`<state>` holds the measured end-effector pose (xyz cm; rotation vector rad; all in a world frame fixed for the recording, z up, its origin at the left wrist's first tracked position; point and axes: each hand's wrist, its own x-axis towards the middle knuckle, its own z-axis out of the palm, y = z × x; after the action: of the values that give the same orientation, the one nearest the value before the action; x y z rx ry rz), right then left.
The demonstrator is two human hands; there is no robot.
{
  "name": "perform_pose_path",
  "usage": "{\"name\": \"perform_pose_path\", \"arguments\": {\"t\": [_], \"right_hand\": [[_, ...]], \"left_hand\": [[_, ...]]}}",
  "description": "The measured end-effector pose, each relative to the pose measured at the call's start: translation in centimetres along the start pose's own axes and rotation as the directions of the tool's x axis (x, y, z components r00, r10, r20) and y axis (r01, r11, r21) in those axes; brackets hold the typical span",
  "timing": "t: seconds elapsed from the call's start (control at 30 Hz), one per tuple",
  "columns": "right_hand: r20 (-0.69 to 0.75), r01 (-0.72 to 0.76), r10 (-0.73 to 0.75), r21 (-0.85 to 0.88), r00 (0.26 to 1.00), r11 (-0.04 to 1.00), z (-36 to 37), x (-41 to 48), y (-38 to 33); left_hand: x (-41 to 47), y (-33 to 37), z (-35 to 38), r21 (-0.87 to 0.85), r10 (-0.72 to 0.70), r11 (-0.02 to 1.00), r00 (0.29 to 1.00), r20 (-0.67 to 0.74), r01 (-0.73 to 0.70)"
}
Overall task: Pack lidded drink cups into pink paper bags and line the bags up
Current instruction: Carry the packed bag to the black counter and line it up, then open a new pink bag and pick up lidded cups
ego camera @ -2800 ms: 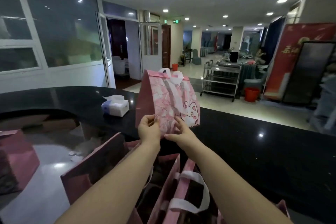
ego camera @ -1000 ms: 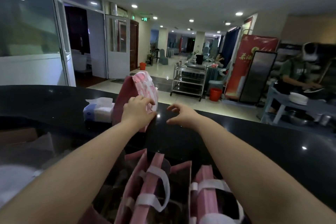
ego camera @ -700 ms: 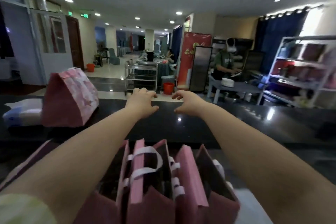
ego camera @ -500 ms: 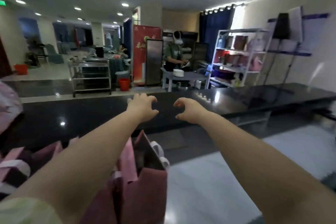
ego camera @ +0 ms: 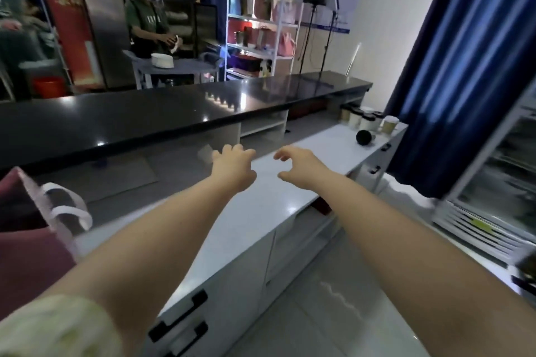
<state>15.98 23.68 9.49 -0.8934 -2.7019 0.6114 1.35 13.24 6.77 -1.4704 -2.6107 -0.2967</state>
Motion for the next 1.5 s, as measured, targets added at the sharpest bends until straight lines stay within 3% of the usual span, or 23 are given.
{"name": "perform_pose_path", "arguments": {"t": [0.2,0.43,0.63,0.8,0.93,1.1,1.37,1.5], "right_hand": [[-0.003,0.132,-0.132,-0.029,0.991,0.991,4.0,0.4,-2.2],[0.037,0.395,-0.395,0.005,0.918,0.919,10.3,3.1,-11.4],[0.136,0.487,-0.487,0.040,0.862,0.873,15.8,5.3,-20.3],[0.181,0.476,-0.516,0.222,0.838,0.851,19.5,7.2,-29.0],[0.252,0.397,-0.464,0.277,0.849,0.875,23.5,8.5,-34.3],[0.324,0.200,-0.245,0.166,0.914,0.966,26.8,9.6,-36.4],[0.203,-0.048,0.038,0.047,0.978,0.998,22.1,10.6,-28.7],[0.374,-0.144,0.138,-0.012,0.917,0.990,18.2,9.4,-24.7]], "left_hand": [[-3.3,-3.1,0.8,0.120,-0.003,0.993,0.997,-0.072,0.012],[-7.9,-14.1,-0.3,0.203,-0.197,0.957,0.978,-0.066,0.206],[-13.1,-22.3,-2.1,0.239,-0.322,0.904,0.932,-0.167,0.355],[-18.8,-27.4,-3.1,0.295,-0.395,0.831,0.874,-0.283,0.471],[-21.6,-29.2,-3.1,0.235,-0.424,0.839,0.861,-0.281,0.490],[-22.8,-30.4,-2.1,0.229,-0.391,0.871,0.896,-0.212,0.435],[-20.3,-30.8,-1.3,0.230,-0.174,0.948,0.963,-0.206,0.220],[-17.8,-30.2,-1.2,0.228,-0.064,0.964,0.954,-0.293,0.135]]}}
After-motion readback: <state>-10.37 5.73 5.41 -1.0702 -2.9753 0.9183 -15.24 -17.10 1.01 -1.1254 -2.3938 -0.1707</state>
